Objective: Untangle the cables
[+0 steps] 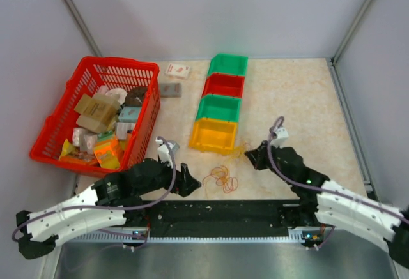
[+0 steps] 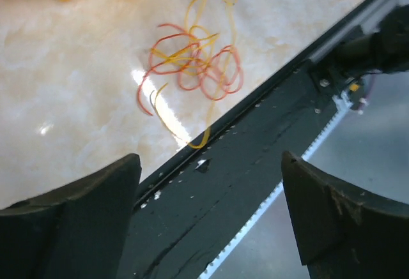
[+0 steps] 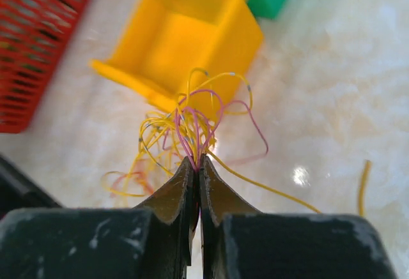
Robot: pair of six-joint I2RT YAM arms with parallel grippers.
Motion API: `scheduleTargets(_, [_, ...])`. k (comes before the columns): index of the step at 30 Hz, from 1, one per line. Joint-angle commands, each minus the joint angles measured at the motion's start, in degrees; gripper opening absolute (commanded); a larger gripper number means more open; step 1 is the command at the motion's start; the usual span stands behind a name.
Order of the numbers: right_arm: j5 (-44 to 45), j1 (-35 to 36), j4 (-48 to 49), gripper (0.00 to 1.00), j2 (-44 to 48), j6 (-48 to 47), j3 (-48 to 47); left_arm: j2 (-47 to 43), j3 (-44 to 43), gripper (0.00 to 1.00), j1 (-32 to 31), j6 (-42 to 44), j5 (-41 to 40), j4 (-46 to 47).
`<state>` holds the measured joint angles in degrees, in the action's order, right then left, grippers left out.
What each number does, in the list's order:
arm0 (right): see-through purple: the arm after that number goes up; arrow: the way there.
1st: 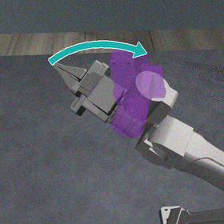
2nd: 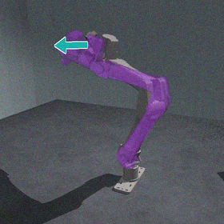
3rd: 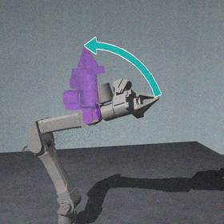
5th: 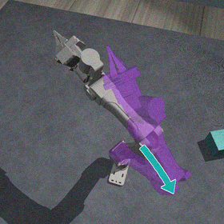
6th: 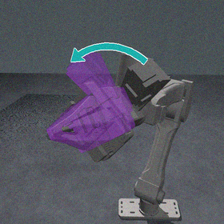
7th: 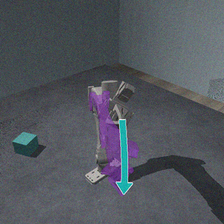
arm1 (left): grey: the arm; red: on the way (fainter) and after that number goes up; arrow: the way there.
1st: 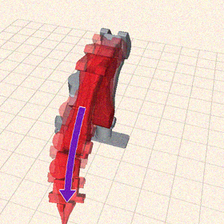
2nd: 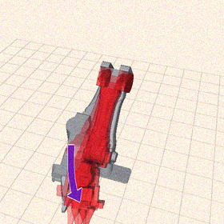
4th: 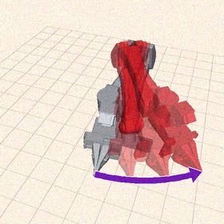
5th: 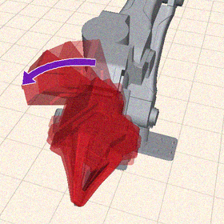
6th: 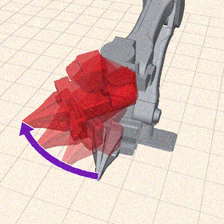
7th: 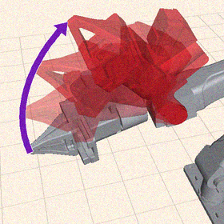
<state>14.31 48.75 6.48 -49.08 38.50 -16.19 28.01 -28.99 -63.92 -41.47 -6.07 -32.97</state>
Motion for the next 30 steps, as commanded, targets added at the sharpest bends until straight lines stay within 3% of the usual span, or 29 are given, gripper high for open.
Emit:
scheduleTargets(1, [-8.6,0.1,-3.3,0.00,24.8,-15.4,1.2,0.2,-9.2,0.99,0.0,5.1,3.8,10.6])
scheduleTargets(3, [-12.6,-0.7,-4.4,0.00,32.4,-17.9,1.9,5.3,-14.0,0.99,0.7,7.4,4.8,15.2])
scheduleTargets(5, [-16.2,-1.2,-3.9,0.00,37.5,-18.3,2.2,12.7,-18.6,0.93,2.8,9.8,10.1,19.9])
scheduleTargets(8, [-17.2,-1.4,-5.0,0.00,38.7,-17.1,-0.2,22.1,-23.3,0.81,11.7,7.4,26.5,27.2])
scheduleTargets(10, [-19.8,-1.5,-6.0,0.00,36.6,-17.0,-3.2,27.5,-22.4,0.91,16.8,2.7,40.3,39.0])
scheduleTargets(12, [-20.8,-1.4,-6.4,0.00,34.5,-16.7,-5.7,32.2,-23.5,0.99,18.2,1.7,47.1,45.8])
scheduleTargets(13, [-20.7,-1.5,-6.4,0.00,34.0,-16.2,-6.7,34.2,-24.4,0.98,18.2,2.1,48.9,45.5])
scheduleTargets(17, [-21.9,-1.5,-6.4,0.00,33.2,-15.1,-8.0,38.2,-25.0,0.66,18.1,2.3,49.9,44.6])
scheduleTargets(18, [-22.0,-1.5,-6.4,0.00,33.3,-14.9,-7.9,38.4,-24.7,0.62,18.1,2.0,49.7,44.7])
scheduleTargets(21, [-22.4,-1.4,-5.8,0.00,33.3,-14.5,-7.8,38.6,-23.1,0.60,17.9,0.3,51.0,47.7])
scheduleTargets(24, [-22.5,-1.5,-5.8,0.00,33.0,-14.4,-7.6,40.0,-22.7,0.49,17.1,-1.9,53.0,51.1])
scheduleTargets(30, [-21.9,-1.5,-5.7,0.00,35.3,-14.3,-7.1,42.4,-23.7,0.41,15.5,-1.2,52.4,49.9])
